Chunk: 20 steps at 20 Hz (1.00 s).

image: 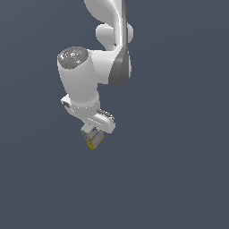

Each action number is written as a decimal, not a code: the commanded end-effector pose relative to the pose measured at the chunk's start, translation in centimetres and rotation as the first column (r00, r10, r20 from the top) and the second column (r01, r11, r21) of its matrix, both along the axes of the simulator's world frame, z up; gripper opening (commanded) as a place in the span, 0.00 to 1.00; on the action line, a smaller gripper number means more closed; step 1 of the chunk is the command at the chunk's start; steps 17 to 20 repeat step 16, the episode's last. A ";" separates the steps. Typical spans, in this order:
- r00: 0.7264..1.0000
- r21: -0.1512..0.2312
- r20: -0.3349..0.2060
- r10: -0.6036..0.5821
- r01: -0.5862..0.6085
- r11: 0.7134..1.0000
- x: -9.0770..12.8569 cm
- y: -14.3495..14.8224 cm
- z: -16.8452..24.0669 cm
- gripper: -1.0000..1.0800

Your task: Pick up the object and move it to a goal position.

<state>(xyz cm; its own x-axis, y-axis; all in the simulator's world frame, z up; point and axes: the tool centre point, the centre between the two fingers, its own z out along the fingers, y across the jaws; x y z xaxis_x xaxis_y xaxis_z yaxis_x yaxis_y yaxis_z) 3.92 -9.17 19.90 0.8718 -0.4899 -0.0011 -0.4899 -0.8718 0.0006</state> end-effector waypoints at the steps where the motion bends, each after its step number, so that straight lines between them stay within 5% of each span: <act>1: 1.000 0.000 0.001 0.000 0.000 1.000 0.3 -0.8 1.9 0.00; 10: 1.000 0.000 0.001 0.000 0.000 1.000 1.1 -3.0 6.9 0.00; 20: 1.000 0.000 0.001 0.000 0.000 1.000 1.3 -3.4 7.7 0.00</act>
